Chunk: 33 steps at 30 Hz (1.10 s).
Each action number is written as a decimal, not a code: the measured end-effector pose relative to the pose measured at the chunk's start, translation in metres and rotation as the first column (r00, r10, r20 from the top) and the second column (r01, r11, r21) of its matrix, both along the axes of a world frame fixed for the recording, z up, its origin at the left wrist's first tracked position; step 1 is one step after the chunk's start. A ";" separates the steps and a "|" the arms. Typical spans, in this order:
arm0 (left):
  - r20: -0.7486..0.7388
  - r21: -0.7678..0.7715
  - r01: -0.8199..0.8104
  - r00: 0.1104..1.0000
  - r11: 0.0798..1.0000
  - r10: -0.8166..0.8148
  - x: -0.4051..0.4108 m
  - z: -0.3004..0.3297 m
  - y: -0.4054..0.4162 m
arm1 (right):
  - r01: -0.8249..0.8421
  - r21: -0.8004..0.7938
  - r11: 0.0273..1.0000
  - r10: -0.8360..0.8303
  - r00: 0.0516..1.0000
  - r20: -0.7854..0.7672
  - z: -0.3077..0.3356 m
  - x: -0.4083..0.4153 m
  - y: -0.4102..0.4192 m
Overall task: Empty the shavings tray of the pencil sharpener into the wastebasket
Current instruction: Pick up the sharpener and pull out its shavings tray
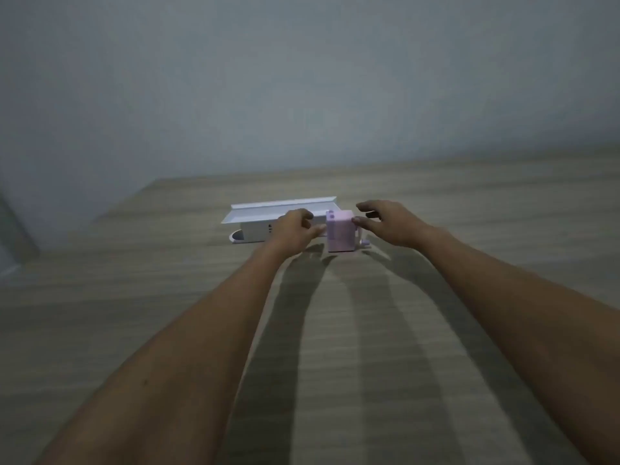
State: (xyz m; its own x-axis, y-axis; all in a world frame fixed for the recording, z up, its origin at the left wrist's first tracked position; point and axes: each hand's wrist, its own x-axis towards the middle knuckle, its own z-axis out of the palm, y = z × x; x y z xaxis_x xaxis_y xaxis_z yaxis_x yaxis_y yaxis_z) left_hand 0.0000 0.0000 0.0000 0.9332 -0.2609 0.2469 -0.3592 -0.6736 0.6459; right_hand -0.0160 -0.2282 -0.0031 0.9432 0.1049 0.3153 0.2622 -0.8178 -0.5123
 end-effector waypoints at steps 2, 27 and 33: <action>-0.029 -0.071 0.032 0.999 0.997 -0.034 0.003 -0.006 -0.008 | -0.010 0.053 0.999 0.010 1.000 -0.013 -0.005 0.004 0.002; -0.125 -0.369 0.007 0.991 0.930 -0.057 -0.070 0.024 0.016 | -0.135 0.372 0.918 0.165 0.985 -0.048 0.029 -0.076 0.035; -0.093 -0.359 0.062 0.990 0.931 -0.102 -0.135 0.042 0.042 | -0.176 0.355 0.918 0.201 0.979 -0.034 0.051 -0.139 0.050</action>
